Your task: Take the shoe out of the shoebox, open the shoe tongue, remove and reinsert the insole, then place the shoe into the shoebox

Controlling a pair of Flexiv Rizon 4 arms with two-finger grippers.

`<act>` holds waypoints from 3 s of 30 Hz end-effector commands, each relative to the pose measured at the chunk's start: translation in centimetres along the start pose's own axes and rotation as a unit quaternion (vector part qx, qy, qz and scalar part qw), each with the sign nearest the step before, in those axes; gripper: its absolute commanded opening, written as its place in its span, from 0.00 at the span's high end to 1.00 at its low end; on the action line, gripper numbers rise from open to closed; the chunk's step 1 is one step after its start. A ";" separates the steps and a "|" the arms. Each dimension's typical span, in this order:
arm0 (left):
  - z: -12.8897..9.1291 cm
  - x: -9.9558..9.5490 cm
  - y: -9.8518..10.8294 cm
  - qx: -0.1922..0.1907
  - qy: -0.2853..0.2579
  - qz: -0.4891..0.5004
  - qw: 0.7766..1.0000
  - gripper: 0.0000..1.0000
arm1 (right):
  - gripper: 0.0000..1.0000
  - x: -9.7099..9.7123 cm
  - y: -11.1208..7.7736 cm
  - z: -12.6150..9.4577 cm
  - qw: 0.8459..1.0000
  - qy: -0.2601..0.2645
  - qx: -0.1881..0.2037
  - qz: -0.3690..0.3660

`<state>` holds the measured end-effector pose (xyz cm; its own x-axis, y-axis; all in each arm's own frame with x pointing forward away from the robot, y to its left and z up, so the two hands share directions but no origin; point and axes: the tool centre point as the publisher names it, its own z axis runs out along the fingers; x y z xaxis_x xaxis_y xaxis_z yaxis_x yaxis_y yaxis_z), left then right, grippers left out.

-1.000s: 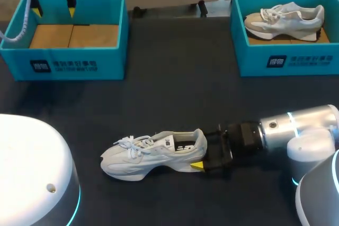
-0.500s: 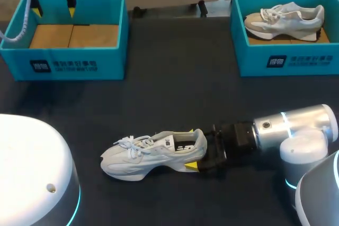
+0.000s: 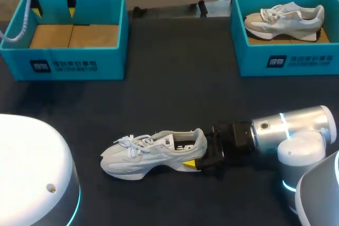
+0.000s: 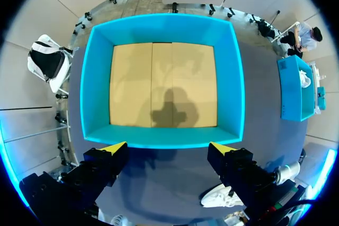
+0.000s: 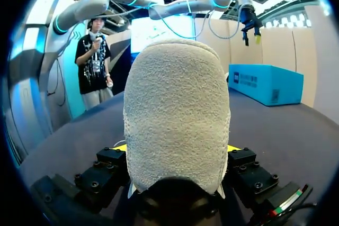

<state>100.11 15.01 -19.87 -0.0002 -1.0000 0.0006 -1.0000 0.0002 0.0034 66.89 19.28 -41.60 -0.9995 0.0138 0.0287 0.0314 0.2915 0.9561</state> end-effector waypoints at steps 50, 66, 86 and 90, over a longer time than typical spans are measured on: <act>-1.5 6.6 9.3 0.034 0.017 0.049 0.998 0.00 | 1.00 -1.8 0.3 -1.1 0.999 -0.045 0.000 -0.004; -1.5 9.3 11.7 0.015 0.008 0.031 0.999 0.00 | 1.00 -1.8 0.3 -1.1 0.999 -0.045 0.000 -0.004; 1.6 17.7 25.9 -0.017 0.019 0.113 0.993 0.00 | 1.00 -1.8 0.3 -1.1 0.999 -0.045 0.000 -0.004; 1.8 18.4 26.2 -0.027 0.015 0.117 0.993 0.00 | 1.00 -1.8 0.3 -1.1 0.999 -0.045 0.000 -0.004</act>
<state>73.84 -3.30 -21.36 -0.2311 -0.9722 0.0375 -0.9710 0.2329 0.0544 68.65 18.23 -41.29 -0.9952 0.0975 -0.0063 0.0222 0.2881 0.9573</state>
